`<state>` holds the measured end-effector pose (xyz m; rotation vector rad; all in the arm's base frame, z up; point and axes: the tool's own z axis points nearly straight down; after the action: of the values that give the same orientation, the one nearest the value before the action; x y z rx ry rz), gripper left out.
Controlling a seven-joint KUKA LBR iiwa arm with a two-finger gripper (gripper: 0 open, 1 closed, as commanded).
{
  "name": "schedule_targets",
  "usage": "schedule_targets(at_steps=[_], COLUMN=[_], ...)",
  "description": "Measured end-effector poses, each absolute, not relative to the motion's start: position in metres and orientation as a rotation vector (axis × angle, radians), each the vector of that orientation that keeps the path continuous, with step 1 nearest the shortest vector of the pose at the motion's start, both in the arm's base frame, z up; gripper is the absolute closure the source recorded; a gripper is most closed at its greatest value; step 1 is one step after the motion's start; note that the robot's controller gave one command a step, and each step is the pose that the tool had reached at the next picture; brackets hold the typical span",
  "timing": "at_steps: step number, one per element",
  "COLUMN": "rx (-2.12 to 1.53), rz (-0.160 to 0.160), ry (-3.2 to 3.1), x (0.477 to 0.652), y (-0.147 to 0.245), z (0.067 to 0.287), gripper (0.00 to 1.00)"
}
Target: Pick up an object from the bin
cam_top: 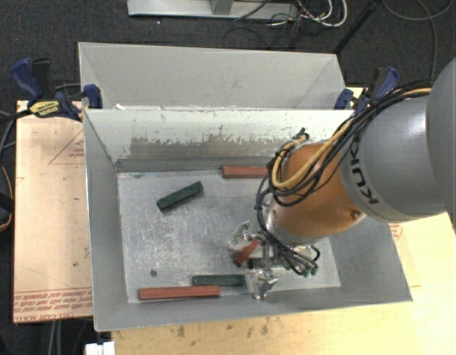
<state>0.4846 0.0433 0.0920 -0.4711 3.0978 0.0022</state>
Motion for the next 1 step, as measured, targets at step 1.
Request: schedule_targets(at_steps=[1], rx=[-0.470], rz=[0.002], ry=[3.105], x=[0.4838], y=[0.0432], z=[0.0944], gripper=[1.00])
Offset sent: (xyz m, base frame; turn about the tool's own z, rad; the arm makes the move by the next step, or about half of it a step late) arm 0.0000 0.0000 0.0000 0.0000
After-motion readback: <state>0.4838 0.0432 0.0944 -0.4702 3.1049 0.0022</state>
